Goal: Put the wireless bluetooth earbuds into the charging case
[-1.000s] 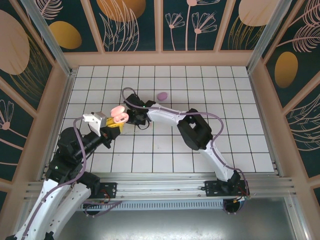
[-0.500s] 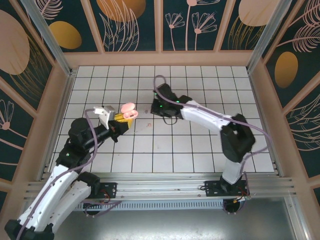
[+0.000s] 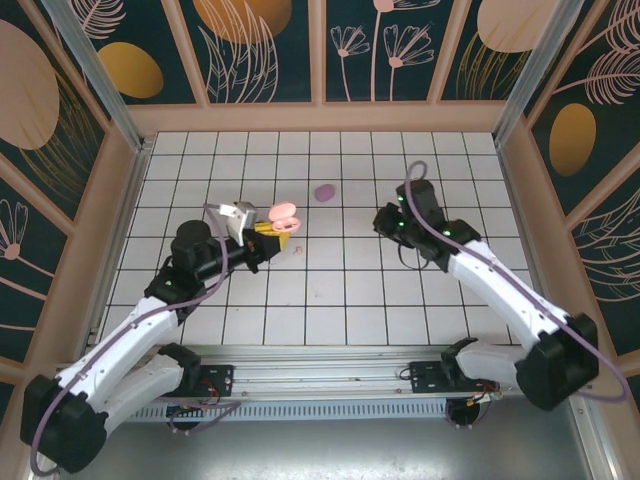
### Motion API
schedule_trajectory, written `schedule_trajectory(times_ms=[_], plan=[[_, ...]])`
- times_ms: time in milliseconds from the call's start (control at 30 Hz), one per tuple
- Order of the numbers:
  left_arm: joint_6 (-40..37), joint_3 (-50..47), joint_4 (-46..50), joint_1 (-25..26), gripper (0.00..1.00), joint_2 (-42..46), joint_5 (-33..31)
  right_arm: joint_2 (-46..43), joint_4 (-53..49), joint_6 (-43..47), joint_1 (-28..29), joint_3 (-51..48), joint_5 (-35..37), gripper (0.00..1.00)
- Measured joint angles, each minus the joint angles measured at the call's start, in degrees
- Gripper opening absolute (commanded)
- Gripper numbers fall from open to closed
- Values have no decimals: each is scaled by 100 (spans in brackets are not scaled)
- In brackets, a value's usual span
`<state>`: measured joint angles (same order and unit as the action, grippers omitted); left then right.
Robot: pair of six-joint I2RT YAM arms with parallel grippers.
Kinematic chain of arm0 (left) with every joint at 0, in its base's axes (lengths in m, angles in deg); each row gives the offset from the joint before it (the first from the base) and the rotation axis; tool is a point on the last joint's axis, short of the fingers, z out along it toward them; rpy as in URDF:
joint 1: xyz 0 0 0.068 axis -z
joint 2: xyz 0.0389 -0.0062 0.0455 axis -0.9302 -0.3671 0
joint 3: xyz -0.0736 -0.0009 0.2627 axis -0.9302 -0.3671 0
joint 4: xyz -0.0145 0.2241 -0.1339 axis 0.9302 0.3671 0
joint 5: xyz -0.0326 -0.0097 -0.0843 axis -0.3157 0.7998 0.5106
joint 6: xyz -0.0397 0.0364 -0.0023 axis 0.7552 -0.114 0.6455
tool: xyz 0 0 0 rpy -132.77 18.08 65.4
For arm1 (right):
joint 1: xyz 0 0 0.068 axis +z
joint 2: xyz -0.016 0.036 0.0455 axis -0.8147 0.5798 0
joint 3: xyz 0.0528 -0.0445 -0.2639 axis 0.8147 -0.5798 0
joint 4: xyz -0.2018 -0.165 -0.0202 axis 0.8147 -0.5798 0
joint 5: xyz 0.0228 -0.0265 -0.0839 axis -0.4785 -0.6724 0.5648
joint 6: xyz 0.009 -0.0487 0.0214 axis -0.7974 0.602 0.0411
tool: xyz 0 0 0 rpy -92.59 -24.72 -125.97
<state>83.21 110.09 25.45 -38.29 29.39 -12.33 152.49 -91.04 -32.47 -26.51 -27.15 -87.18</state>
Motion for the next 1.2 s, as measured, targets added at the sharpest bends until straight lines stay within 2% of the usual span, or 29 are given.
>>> schedule_trajectory(times_ms=[200,433,533,767,867,1000,1200], plan=[[107,-31,-942,487,2,-946,-50,-533,-374,184,-221,7,-240,10],[-70,-278,-2208,756,1,-1327,2,-542,-793,264,-151,280,-706,9],[-278,-358,-2507,844,1,-1340,59,-542,-881,267,125,527,-702,8],[-820,-363,-2708,885,1,-1340,55,-439,-916,398,1515,1130,-385,6],[-970,-343,-2658,885,1,-1340,55,-199,-907,472,1934,1381,-245,6],[-1045,-315,-2627,885,1,-1340,55,74,-870,568,2236,1482,-131,6],[-1069,-313,-2623,885,1,-1338,55,415,-879,627,2345,1646,-79,6]])
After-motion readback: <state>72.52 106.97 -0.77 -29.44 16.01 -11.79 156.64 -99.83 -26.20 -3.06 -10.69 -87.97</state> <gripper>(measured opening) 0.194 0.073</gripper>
